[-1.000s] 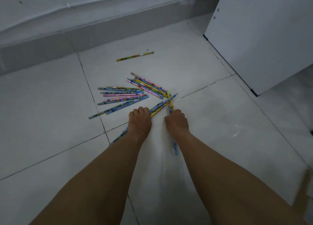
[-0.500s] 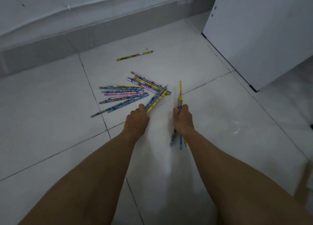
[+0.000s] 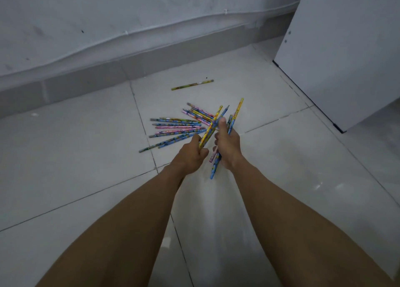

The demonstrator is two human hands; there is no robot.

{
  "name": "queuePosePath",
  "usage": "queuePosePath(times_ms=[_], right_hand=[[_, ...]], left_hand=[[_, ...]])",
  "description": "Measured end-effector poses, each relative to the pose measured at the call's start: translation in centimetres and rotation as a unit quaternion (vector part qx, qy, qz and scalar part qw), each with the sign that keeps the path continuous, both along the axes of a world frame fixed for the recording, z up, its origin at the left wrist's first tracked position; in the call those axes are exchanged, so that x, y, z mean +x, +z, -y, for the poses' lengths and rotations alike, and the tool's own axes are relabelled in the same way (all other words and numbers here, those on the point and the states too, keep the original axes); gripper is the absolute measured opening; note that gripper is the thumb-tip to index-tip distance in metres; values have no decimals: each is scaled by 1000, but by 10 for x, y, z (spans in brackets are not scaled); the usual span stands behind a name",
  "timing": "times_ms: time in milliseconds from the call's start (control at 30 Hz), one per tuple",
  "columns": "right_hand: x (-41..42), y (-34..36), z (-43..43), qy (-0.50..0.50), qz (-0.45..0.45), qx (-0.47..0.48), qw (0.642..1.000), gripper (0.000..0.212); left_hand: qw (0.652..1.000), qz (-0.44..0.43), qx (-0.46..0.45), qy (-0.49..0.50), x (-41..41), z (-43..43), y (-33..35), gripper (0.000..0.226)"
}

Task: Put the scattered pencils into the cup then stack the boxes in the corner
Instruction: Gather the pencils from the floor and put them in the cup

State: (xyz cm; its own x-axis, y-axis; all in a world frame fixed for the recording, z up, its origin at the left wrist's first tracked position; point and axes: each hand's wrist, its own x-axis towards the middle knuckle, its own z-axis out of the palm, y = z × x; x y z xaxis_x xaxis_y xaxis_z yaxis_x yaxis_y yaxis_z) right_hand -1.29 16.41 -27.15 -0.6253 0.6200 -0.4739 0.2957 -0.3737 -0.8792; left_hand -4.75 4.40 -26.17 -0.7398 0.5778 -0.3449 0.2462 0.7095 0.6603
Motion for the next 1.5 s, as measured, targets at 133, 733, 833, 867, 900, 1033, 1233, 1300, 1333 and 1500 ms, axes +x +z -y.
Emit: queuePosePath(times_ms=[133, 733, 833, 867, 900, 1033, 1233, 1300, 1333, 1500], right_hand=[[-5, 5, 7, 35, 43, -26, 998, 66], [-26, -5, -3, 33, 55, -19, 998, 51], [-28, -2, -5, 39, 54, -31, 997, 56], [-29, 0, -5, 42, 56, -31, 997, 59], [-31, 1, -4, 43, 58, -32, 997, 62], [-35, 5, -6, 20, 45, -28, 998, 53], [-39, 12, -29, -50, 27, -2, 998, 30], [-39, 16, -38, -68, 0, -19, 998, 23], [-39, 18, -40, -69, -16, -31, 997, 21], [-41, 25, -28, -70, -63, -30, 995, 18]], left_hand=[[1000, 24, -9, -8, -1, 6, 6, 29], [999, -32, -5, -27, 2, 3, 8, 37], [997, -51, -15, -52, 0, 3, 6, 41], [997, -55, -13, -54, -1, 3, 5, 42], [997, -57, -12, -55, -2, 4, 5, 42], [996, -63, -16, -57, -8, 8, 5, 39], [997, -50, -33, -56, -10, 24, 4, 34], [998, -39, -23, -36, -12, 34, 2, 22], [999, -36, -14, -22, -14, 37, 1, 19], [1000, -7, -2, -6, -21, 44, 1, 26]])
